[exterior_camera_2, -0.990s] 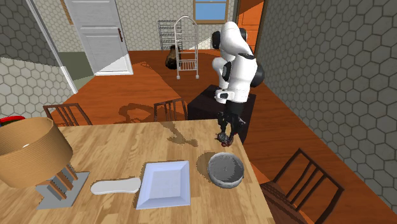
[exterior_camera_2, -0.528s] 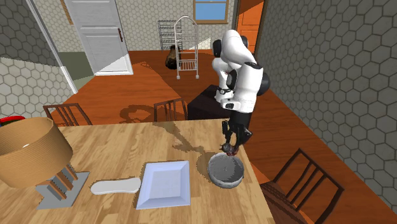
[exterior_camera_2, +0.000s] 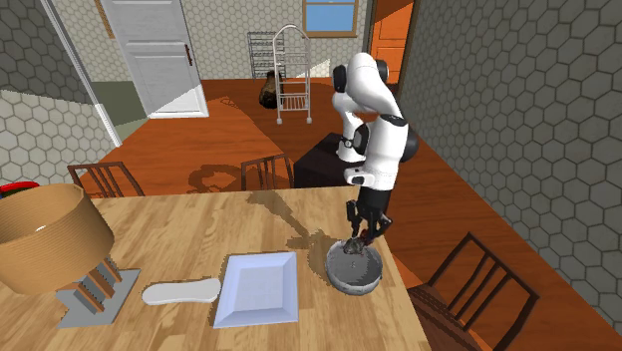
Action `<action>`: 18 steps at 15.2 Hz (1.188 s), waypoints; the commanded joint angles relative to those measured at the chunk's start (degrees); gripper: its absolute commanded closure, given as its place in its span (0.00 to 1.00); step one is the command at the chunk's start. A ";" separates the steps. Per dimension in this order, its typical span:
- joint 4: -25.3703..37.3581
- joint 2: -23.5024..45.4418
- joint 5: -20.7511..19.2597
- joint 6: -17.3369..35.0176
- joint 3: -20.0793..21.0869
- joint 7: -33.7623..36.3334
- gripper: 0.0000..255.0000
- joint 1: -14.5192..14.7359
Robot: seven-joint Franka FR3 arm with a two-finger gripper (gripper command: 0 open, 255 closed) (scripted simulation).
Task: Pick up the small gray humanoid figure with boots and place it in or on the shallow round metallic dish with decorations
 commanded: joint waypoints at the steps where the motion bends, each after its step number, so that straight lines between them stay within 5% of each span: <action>1: -0.66 0.50 -0.28 1.17 -0.18 0.39 1.00 0.07; 10: -0.99 0.90 -0.46 1.90 -0.31 0.60 1.00 0.11; 11: -0.98 0.91 -0.46 1.90 -0.31 0.60 0.00 0.11; 18: -2.31 -2.07 0.09 0.22 0.23 0.44 0.00 -0.10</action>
